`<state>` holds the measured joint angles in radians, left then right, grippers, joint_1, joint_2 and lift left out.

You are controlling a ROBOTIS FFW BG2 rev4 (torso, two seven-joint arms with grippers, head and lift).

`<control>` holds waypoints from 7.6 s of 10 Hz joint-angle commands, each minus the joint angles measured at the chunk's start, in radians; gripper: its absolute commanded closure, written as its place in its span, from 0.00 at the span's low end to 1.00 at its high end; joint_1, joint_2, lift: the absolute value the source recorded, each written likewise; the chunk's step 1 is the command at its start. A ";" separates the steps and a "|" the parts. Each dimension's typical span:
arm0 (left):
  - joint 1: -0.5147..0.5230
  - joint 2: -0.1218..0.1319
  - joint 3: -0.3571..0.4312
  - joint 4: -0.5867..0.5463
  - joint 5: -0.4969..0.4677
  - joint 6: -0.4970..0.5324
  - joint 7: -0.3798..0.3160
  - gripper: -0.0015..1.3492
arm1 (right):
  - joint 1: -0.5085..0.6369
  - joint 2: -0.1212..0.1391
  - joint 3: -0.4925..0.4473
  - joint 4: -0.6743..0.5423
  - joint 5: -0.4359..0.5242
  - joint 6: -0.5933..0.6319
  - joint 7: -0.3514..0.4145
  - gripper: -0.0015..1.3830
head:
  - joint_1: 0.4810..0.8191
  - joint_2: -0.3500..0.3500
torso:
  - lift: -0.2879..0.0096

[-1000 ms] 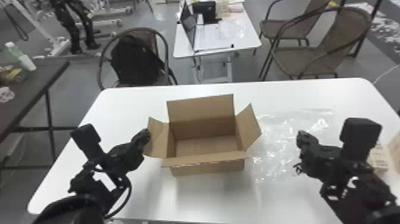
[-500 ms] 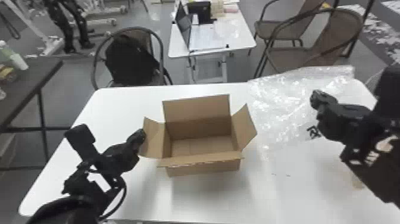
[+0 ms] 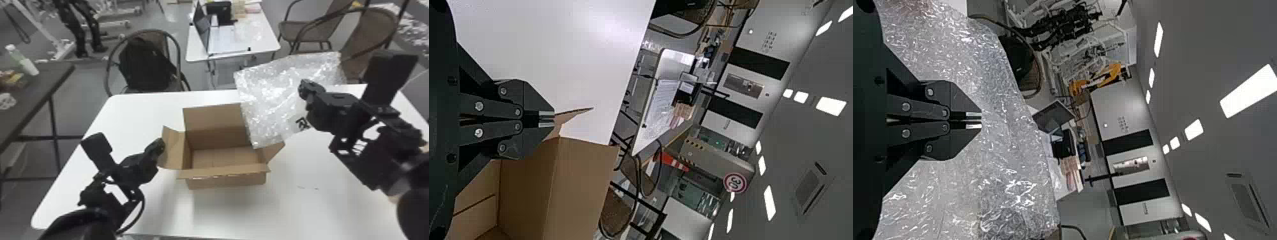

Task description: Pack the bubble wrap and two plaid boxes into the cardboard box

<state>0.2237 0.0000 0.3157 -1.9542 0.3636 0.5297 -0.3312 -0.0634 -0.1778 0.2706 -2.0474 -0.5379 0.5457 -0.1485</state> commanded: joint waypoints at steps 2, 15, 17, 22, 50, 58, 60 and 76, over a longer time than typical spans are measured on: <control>-0.006 -0.003 -0.010 0.003 0.000 0.006 0.001 0.90 | -0.090 0.018 0.116 0.168 -0.045 -0.118 0.000 0.87 | 0.60 0.84 | 0.62; -0.003 0.005 -0.035 0.012 0.006 0.013 0.017 0.90 | -0.099 0.035 0.145 0.283 -0.402 -0.039 -0.040 0.08 | 0.63 0.98 | 0.62; 0.000 -0.003 -0.032 0.012 0.005 0.004 0.017 0.90 | -0.045 0.078 0.019 0.220 -0.112 -0.098 0.130 0.09 | 0.63 0.95 | 0.62; 0.011 -0.003 -0.026 0.012 0.018 -0.010 0.017 0.90 | 0.317 0.078 -0.116 0.007 0.297 -0.411 0.115 0.09 | 0.63 0.72 | 0.62; 0.042 -0.003 -0.012 0.011 0.052 -0.034 0.015 0.90 | 0.396 0.135 -0.386 0.392 0.315 -0.671 0.264 0.76 | 0.63 0.48 | 0.62; 0.028 -0.003 -0.027 0.021 0.046 -0.034 0.015 0.90 | 0.036 0.044 -0.122 0.182 0.136 -0.181 0.599 0.76 | 0.63 0.75 | 0.62; 0.022 -0.003 -0.032 0.024 0.041 -0.031 0.017 0.90 | -0.079 0.044 -0.019 0.292 0.090 -0.101 0.698 0.76 | 0.63 0.86 | 0.62; 0.020 -0.003 -0.038 0.031 0.044 -0.043 0.017 0.90 | 0.131 0.086 -0.163 0.159 0.391 -0.259 0.629 0.12 | 0.63 0.88 | 0.62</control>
<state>0.2428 0.0000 0.2772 -1.9236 0.4075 0.4892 -0.3149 0.0172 -0.0964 0.1325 -1.8539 -0.1815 0.3159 0.4788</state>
